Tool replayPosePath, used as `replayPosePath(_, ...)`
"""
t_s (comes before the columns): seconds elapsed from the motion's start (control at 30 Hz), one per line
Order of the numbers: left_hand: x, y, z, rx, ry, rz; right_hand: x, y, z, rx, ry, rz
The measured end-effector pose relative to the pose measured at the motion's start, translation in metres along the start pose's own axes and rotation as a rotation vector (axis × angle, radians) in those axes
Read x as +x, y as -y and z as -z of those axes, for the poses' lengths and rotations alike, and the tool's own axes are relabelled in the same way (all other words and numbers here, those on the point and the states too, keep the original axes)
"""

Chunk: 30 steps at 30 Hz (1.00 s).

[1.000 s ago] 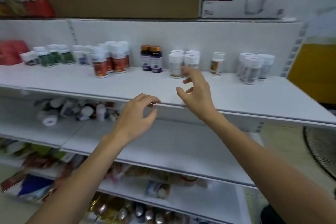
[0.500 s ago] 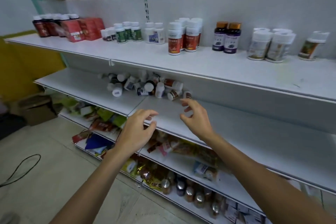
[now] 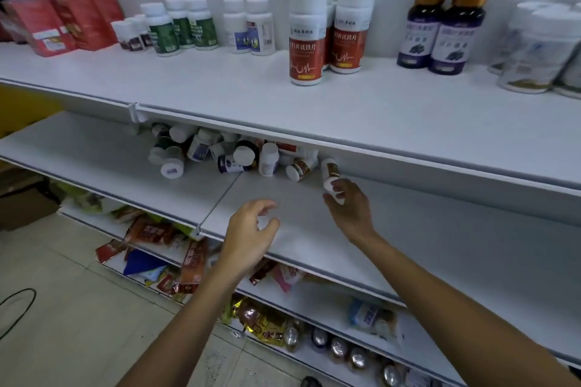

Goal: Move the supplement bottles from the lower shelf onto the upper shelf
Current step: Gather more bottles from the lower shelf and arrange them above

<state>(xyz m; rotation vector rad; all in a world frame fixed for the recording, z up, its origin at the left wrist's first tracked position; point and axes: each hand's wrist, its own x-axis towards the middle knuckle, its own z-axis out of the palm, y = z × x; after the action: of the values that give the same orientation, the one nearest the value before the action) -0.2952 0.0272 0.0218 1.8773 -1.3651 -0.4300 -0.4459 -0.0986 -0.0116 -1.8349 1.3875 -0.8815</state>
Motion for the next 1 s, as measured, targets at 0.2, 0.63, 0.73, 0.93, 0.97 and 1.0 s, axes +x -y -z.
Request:
replayPosePath(0.2,0.082,0.029,-0.040,0.099,0.040,-0.082,0.072,-0.035,-0.018,-0.147,-0.103,-0.178)
replayPosePath(0.63,0.186,0.049,-0.126,0.504,-0.027,-0.198,0.109,-0.058,-0.035,-0.153,0.048,-0.232)
replayPosePath(0.73,0.181,0.039,-0.116,0.459,0.068,-0.147,0.108,-0.043,-0.035,-0.206,0.181,-0.313)
replayPosePath(0.93,0.145,0.034,-0.084,0.364,0.321,-0.026,0.084,-0.026,-0.030,-0.368,0.292,-0.350)
replayPosePath(0.97,0.138,0.038,-0.082,0.308,0.322,0.017,0.075,-0.025,-0.027,-0.340,0.263,-0.360)
replayPosePath(1.0,0.130,0.043,-0.081,0.248,0.309,0.045,0.065,-0.025,-0.023,-0.312,0.226,-0.363)
